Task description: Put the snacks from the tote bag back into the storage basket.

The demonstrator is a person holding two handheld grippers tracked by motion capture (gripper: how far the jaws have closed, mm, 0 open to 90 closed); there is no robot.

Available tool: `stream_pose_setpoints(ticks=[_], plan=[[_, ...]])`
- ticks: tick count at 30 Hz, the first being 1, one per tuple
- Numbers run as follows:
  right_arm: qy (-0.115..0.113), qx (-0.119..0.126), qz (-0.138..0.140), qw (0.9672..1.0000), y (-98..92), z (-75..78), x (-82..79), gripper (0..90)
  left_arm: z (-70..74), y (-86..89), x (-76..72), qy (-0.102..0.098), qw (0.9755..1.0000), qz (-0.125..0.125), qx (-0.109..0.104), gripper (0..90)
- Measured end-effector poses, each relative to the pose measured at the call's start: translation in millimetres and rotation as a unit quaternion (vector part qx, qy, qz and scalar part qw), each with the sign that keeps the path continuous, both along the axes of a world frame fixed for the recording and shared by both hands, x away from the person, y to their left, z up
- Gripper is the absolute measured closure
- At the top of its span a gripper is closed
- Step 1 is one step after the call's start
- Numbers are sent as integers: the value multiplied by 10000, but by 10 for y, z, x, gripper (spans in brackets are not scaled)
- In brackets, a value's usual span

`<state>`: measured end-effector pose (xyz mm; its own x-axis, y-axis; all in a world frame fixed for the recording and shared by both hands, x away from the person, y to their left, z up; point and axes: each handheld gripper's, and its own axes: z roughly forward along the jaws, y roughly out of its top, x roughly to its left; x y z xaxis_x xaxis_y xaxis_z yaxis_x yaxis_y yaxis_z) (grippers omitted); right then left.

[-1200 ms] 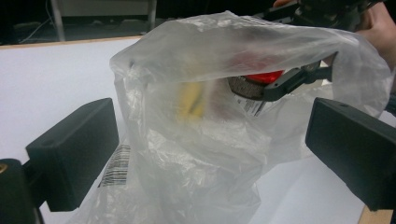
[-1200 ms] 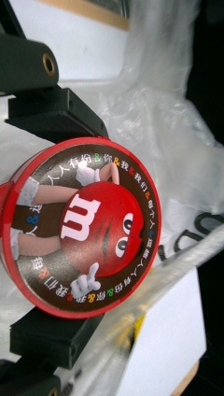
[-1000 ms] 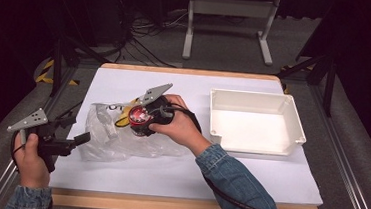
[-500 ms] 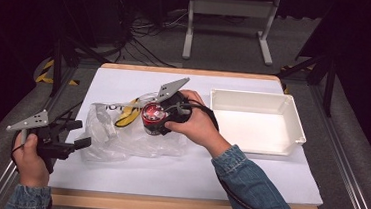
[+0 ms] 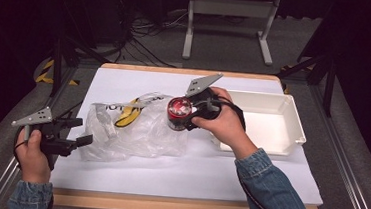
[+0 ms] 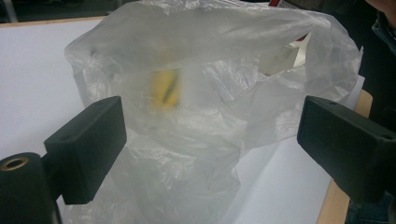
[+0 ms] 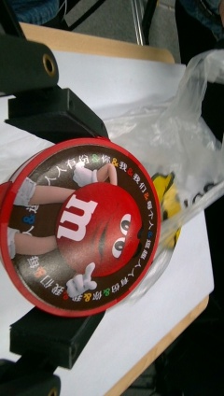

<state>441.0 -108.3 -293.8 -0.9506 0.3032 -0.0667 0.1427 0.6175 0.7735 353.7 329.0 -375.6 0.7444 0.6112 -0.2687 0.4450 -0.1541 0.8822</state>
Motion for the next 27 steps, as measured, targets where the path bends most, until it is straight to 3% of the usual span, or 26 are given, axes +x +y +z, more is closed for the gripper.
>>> stream_pose_setpoints(ticks=[6, 12, 19, 22, 27], plan=[[-94, -41, -359, 9993, -262, 63, 51, 224, -3, -1, 8, 19, 10000, 50, -9, 87], [17, 26, -590, 9983, -459, 56, 151, 225, 5, 13, 1, -21, 10000, 90, -5, 74], [-71, 39, -988, 9951, -663, 53, 291, 226, -2, 22, 5, -14, 10000, 77, -11, 72], [98, 31, -1138, 9935, -764, 61, 369, 226, 1, 32, -1, -14, 10000, 83, -26, 70], [134, -132, -1291, 9915, -915, 56, 481, 226, -12, 40, -2, 12, 9999, 100, -11, 67]])
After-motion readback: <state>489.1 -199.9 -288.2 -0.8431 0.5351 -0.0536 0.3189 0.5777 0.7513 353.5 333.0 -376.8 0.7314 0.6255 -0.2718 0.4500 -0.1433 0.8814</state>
